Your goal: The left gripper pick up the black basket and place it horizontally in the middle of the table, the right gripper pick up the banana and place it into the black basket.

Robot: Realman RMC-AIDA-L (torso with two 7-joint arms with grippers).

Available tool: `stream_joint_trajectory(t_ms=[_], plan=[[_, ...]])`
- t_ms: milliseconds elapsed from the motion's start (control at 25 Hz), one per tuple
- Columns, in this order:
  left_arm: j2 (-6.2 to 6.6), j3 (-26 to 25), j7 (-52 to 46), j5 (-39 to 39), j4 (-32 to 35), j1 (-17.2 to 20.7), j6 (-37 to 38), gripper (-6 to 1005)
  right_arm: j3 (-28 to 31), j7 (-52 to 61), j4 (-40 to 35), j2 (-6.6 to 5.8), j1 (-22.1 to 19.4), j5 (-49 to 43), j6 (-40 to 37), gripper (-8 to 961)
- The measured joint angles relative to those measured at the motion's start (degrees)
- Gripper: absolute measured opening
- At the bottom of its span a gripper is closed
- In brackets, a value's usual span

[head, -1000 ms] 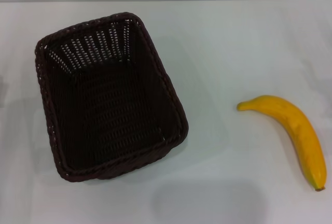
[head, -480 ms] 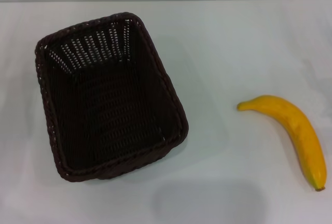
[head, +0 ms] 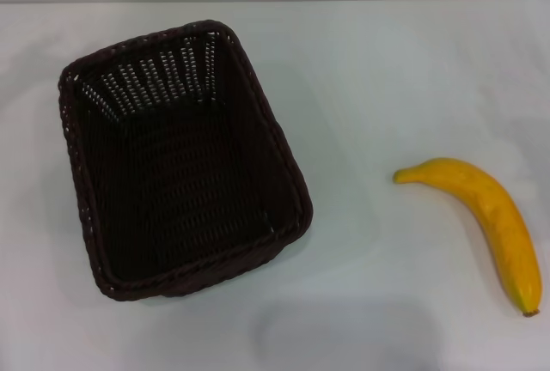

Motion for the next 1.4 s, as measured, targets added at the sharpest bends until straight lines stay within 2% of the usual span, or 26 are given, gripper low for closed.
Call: stream_joint_trajectory(t_ms=[40,80,120,200,320,360,480,760,1000,1240,1400], plan=[[1.45,0.2,-1.7,5.0,0.3,-2.9,-2.5,861,0.0,0.0,0.0,0.0,0.2,0.0,0.0,831],[2.18,0.2,-2.9,8.6,0.7,-5.0,-3.8,861,-0.2,0.0,0.0,-0.01,0.5,0.0,0.0,831],[2.76,0.3,-4.1,12.3,1.3,-7.2,-5.1,861,-0.4,0.0,0.0,-0.01,0.7,0.0,0.0,831],[3.08,0.3,-5.5,20.3,2.4,-11.5,-6.3,860,-1.1,0.0,0.1,0.01,1.2,0.0,0.0,831],[2.43,1.6,-5.0,31.4,2.6,-17.7,-7.0,860,-1.5,0.0,0.0,0.07,1.3,0.0,0.1,831],[2.43,1.6,-5.0,31.4,2.6,-17.7,-7.0,859,-1.5,0.0,0.1,0.07,1.4,0.0,0.1,831],[-0.03,6.9,-0.5,37.5,2.8,-21.7,-6.9,859,-1.6,0.0,0.1,0.08,1.4,0.0,0.1,831],[-2.96,8.3,10.3,37.6,2.9,-22.2,-7.0,857,-2.2,0.0,1.1,0.2,1.1,0.0,0.7,830],[-4.32,8.0,14.3,37.4,2.9,-19.9,-3.9,857,-2.2,0.0,1.6,0.17,0.8,0.0,1.6,830],[-6.34,7.8,19.1,35.8,2.5,-16.7,-0.8,856,-2.2,0.0,2.4,0.14,0.7,0.0,2.9,830],[-7.02,7.9,21.1,35.2,1.8,-15.6,0.7,856,-2.2,0.0,2.4,0.14,0.7,0.0,3.4,830]])
